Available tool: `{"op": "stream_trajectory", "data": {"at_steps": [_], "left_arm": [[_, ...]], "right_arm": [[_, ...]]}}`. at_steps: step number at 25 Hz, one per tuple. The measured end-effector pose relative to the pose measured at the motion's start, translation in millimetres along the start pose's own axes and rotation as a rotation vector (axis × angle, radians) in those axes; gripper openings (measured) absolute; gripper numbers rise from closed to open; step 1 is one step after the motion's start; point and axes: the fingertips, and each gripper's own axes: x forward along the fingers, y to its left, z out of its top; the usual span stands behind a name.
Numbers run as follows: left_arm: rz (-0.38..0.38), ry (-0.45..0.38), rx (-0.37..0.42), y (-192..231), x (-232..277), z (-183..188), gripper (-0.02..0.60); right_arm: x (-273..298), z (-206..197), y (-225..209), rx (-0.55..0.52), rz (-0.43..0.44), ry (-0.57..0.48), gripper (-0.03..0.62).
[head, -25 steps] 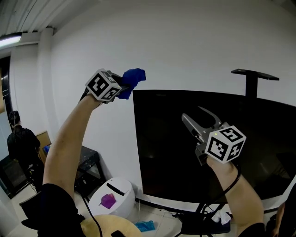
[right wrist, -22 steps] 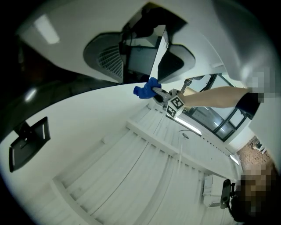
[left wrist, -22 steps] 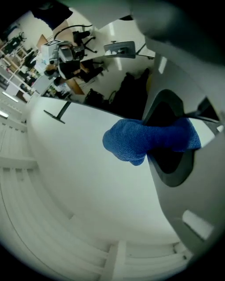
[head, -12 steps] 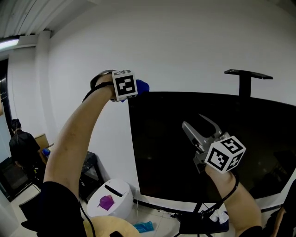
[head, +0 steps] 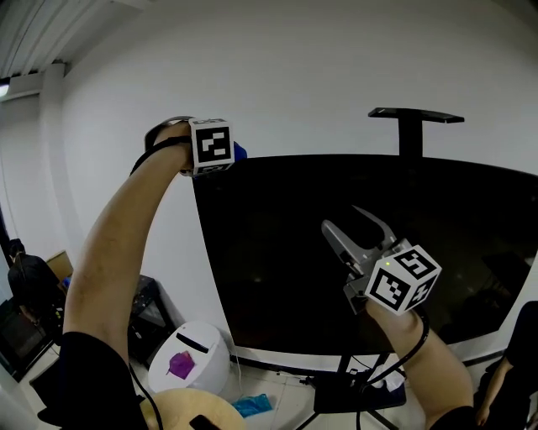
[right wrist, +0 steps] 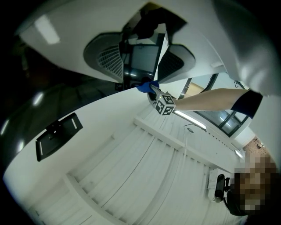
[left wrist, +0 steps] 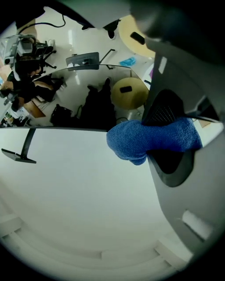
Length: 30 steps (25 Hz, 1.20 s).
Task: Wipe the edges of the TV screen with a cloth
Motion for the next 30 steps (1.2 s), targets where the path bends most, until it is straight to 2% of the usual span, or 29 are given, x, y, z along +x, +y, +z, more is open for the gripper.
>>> {"op": "stream_trajectory", "data": {"at_steps": [2, 4, 10, 19, 26, 30], "left_arm": [[0.0, -0.002, -0.001, 0, -4, 19, 0.127], [0.012, 0.007, 0.033, 2, -5, 34, 0.127], [0.006, 0.021, 0.034, -5, -17, 59, 0.127], [0.015, -0.015, 0.085, -13, -44, 158, 0.127], [0.044, -0.006, 0.077, -15, -60, 210, 0.127], [0.084, -0.035, 0.136, -15, -70, 253, 0.127]], "right_arm": [[-11, 2, -10, 0.009, -0.002, 0.002, 0.252], [-24, 6, -18, 0.006, -0.007, 0.003, 0.252], [-64, 14, -38, -0.018, -0.047, 0.026, 0.251], [-136, 34, -100, -0.022, -0.131, 0.047, 0.24], [-179, 61, -121, -0.034, -0.152, 0.061, 0.236], [-204, 73, -130, -0.056, -0.155, 0.08, 0.236]]}}
